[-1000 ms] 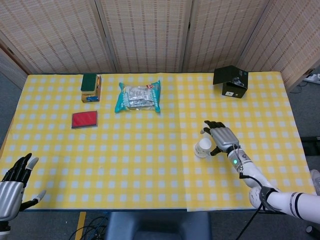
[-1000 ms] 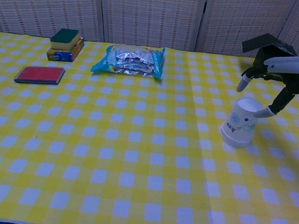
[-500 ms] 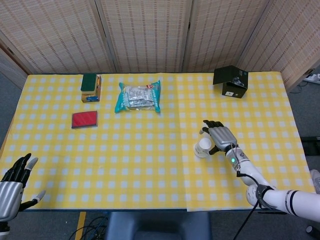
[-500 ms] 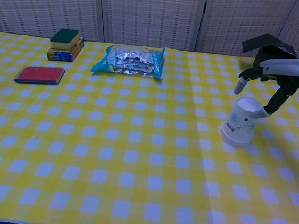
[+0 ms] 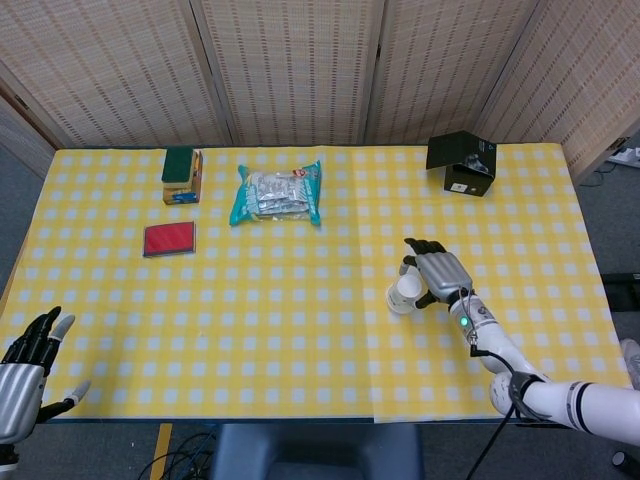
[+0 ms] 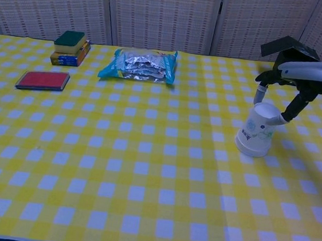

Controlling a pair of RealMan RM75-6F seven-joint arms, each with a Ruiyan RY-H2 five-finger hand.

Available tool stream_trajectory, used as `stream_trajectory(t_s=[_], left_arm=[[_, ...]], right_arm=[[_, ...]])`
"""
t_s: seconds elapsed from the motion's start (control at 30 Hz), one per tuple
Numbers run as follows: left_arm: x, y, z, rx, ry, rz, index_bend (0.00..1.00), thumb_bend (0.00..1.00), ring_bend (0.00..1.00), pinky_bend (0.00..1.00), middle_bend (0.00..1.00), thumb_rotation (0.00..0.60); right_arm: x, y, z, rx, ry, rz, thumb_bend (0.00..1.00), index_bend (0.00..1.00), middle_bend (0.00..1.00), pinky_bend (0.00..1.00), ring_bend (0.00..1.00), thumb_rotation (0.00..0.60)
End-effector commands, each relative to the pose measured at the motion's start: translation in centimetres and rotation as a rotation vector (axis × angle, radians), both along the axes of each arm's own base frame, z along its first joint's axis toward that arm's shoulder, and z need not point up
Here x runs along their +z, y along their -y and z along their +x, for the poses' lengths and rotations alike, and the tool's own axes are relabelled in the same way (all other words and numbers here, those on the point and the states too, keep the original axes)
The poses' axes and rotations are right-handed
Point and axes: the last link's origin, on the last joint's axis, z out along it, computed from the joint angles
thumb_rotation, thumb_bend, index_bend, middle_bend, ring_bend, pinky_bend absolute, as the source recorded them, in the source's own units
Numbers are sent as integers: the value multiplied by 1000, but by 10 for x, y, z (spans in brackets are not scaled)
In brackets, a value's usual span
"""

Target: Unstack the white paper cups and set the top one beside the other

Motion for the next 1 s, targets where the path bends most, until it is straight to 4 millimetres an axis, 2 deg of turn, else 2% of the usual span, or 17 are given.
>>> stream_trajectory(t_s=[0.03, 0.5, 0.83, 1.0], left_arm=[[0, 0, 0, 0, -1, -2, 30, 261, 0, 229, 0, 488], [-11, -3, 0, 8, -23, -32, 30, 262, 0, 229, 0, 487], [-13, -5, -1, 18, -25, -36, 30, 261, 0, 229, 0, 491], [-11, -5, -1, 17, -20, -34, 30, 261, 0, 229, 0, 490]], right_arm=[[2, 0, 2, 4, 6, -6, 260, 495, 20, 0, 0, 600], [30, -6, 18, 44, 54, -44, 261, 495, 21, 0, 0, 600], [58, -13, 55, 119, 150, -86, 261, 495, 24, 0, 0, 600], [54, -13, 68, 143, 162, -75, 263, 495, 27, 0, 0, 600]])
